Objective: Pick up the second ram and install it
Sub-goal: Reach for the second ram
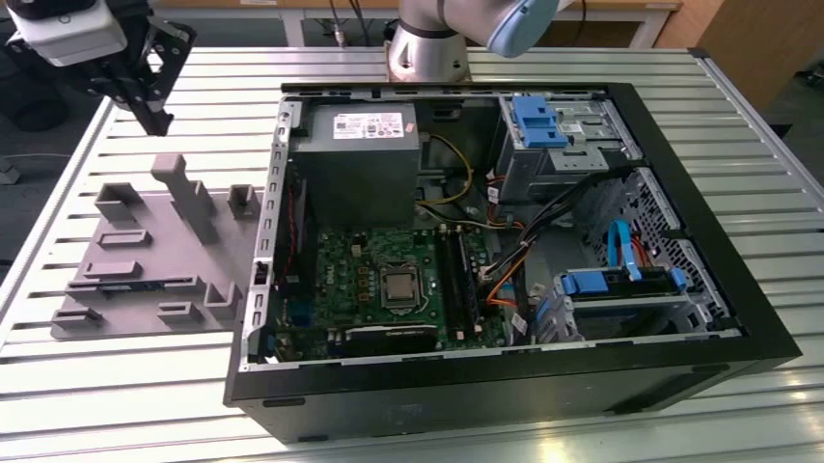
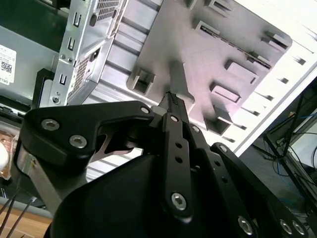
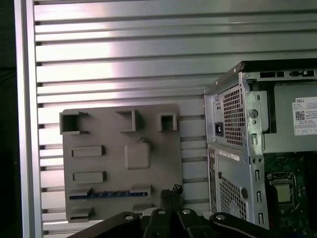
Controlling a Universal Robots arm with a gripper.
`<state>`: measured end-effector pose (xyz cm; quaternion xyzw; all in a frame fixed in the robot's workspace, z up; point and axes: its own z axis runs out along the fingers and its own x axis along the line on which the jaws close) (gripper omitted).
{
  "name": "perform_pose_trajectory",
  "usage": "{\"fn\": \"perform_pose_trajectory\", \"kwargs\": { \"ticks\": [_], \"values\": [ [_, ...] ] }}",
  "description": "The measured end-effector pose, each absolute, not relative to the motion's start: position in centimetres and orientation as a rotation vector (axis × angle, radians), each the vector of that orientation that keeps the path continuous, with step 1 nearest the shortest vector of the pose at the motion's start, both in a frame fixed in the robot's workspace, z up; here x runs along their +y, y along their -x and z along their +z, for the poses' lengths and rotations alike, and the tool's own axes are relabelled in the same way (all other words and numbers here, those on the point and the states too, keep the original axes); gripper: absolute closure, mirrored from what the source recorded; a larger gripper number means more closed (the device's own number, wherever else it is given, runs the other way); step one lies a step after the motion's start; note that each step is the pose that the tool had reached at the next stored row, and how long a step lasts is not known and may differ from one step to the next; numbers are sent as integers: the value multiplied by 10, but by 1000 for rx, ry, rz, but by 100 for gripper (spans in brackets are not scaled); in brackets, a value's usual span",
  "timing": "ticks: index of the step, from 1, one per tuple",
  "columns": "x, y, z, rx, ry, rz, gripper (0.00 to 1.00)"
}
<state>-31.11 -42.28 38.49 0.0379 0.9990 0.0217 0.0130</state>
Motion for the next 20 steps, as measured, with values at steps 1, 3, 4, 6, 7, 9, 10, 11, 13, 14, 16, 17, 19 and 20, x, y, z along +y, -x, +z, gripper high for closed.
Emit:
{"fn": "perform_pose_trajectory", "kwargs": {
  "ticks": [1, 3, 4, 6, 7, 9, 10, 11, 13, 14, 16, 17, 19, 20],
  "values": [
    [-424, 313, 385, 3112, -118, 68, 89],
    [-426, 317, 385, 3112, -118, 68, 89],
    [-427, 319, 385, 3112, -118, 68, 89],
    [-430, 323, 385, 3113, -118, 68, 89],
    [-431, 325, 384, 3113, -117, 68, 89],
    [-434, 329, 384, 3113, -117, 68, 89],
    [-435, 330, 384, 3113, -117, 68, 89],
    [-436, 332, 384, 3113, -117, 68, 89],
    [-439, 335, 384, 3113, -117, 68, 89],
    [-440, 337, 384, 3113, -117, 68, 89],
    [-441, 341, 384, 3113, -117, 68, 89],
    [-442, 343, 384, 3113, -117, 68, 89],
    [-443, 346, 384, 3113, -116, 68, 89],
    [-444, 348, 384, 3113, -116, 68, 89]
  ]
}}
